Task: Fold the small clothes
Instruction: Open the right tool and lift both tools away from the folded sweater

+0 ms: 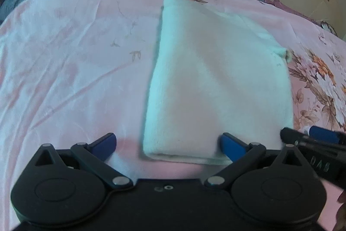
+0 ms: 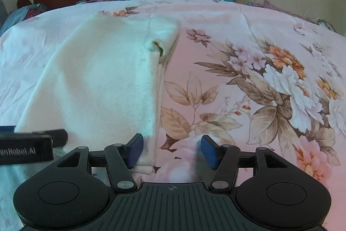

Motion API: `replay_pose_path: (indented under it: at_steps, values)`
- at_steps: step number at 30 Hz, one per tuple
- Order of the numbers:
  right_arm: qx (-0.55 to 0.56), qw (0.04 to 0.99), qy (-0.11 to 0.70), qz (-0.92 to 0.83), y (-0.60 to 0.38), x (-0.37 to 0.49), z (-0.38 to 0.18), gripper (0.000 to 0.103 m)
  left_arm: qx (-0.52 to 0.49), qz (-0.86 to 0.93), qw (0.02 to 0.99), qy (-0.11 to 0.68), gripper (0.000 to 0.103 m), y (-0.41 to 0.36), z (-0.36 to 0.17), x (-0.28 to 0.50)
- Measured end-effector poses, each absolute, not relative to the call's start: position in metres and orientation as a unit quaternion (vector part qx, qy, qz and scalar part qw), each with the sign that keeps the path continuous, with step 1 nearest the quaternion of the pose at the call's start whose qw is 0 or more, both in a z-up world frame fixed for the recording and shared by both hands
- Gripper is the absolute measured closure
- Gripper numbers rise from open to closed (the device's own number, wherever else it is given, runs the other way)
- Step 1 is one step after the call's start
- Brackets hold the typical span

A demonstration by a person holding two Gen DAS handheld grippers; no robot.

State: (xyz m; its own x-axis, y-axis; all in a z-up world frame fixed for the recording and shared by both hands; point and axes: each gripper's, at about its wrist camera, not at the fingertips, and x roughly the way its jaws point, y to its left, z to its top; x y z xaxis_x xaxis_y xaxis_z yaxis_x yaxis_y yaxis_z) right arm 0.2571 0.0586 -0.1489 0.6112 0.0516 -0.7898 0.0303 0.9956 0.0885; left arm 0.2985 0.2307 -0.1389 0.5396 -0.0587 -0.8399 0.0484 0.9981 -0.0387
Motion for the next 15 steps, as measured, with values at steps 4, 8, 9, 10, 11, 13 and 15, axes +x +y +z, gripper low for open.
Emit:
replay_pose_path:
  at_steps: [4, 8, 9, 10, 11, 13, 15]
  values:
    - [0.105, 0.897, 0.429, 0.012, 0.048, 0.24, -0.14, 0.045, 0.011, -0.033, 0.883, 0.468, 0.017, 0.23, -0.121, 0.281]
    - [0.135, 0.901, 0.412, 0.03, 0.043, 0.201, -0.119, 0.039, 0.012, -0.032, 0.894, 0.447, 0.017, 0.236, -0.094, 0.245]
    - [0.137, 0.902, 0.408, 0.036, 0.044, 0.189, -0.111, 0.027, 0.012, -0.031, 0.897, 0.441, 0.016, 0.239, -0.087, 0.233]
    - [0.137, 0.904, 0.404, 0.042, 0.044, 0.176, -0.104, 0.019, 0.013, -0.032, 0.899, 0.436, 0.015, 0.24, -0.079, 0.22]
    - [0.135, 0.906, 0.398, 0.049, 0.044, 0.161, -0.096, 0.018, 0.015, -0.034, 0.901, 0.433, 0.013, 0.241, -0.071, 0.21]
    - [0.13, 0.91, 0.389, 0.065, 0.044, 0.128, -0.079, 0.017, 0.023, -0.037, 0.905, 0.422, 0.011, 0.243, -0.055, 0.18]
    - [0.122, 0.912, 0.384, 0.077, 0.044, 0.096, -0.064, 0.016, 0.033, -0.04, 0.909, 0.413, 0.009, 0.245, -0.039, 0.151]
